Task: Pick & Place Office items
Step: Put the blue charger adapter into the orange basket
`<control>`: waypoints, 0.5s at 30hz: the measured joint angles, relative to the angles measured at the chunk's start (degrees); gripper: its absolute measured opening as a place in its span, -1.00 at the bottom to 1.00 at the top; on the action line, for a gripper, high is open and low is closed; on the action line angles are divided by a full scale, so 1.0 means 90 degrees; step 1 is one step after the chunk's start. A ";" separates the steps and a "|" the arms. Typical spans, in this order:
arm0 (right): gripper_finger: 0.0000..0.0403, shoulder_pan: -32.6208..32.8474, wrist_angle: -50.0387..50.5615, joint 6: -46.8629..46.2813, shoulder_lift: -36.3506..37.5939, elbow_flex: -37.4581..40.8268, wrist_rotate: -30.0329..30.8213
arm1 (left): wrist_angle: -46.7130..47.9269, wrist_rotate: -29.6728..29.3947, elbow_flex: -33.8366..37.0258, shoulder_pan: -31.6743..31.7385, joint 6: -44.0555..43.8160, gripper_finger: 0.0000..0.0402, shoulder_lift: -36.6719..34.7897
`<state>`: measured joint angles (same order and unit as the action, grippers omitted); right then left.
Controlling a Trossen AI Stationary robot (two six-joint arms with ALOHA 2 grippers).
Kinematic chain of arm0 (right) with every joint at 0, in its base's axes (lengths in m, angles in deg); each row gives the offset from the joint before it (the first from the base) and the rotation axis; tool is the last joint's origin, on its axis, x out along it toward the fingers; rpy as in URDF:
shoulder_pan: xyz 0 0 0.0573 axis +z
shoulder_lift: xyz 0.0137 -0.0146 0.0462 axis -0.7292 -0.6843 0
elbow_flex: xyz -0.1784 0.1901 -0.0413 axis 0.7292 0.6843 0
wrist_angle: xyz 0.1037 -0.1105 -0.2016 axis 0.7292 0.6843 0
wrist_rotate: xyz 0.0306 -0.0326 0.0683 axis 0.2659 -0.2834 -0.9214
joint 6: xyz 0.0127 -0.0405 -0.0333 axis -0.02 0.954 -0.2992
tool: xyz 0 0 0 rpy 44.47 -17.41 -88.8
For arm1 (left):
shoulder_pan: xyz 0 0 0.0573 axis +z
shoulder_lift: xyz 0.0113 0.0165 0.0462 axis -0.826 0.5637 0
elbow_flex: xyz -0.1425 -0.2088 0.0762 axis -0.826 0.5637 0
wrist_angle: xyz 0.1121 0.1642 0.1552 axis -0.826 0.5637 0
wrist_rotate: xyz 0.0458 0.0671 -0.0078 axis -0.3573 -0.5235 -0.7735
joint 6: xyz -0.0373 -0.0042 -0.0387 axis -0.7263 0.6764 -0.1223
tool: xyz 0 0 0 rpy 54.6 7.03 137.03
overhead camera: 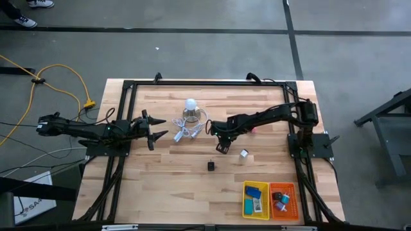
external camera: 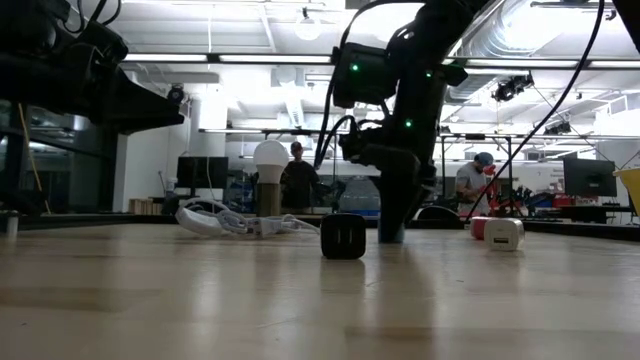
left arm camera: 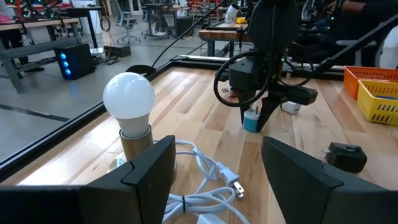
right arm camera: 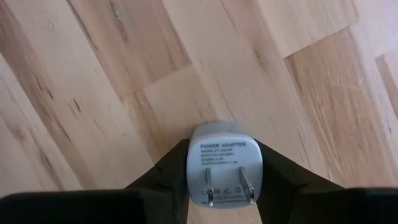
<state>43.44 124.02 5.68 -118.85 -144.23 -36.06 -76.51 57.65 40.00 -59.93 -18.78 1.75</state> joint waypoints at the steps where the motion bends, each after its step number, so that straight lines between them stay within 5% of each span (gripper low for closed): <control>1: -0.40 -0.0001 0.0033 0.0002 0.0025 0.0003 -0.0056 | 0.0002 -0.0001 0.0000 -0.0001 0.0000 0.15 0.0000; 15: -0.40 0.0243 0.0488 0.0373 0.1270 0.0003 -0.0051 | 0.0002 0.0001 0.0000 -0.0001 0.0000 0.15 0.0000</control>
<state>45.63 128.41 9.04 -107.41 -144.20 -36.53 -76.49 57.66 40.00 -59.94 -18.78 1.75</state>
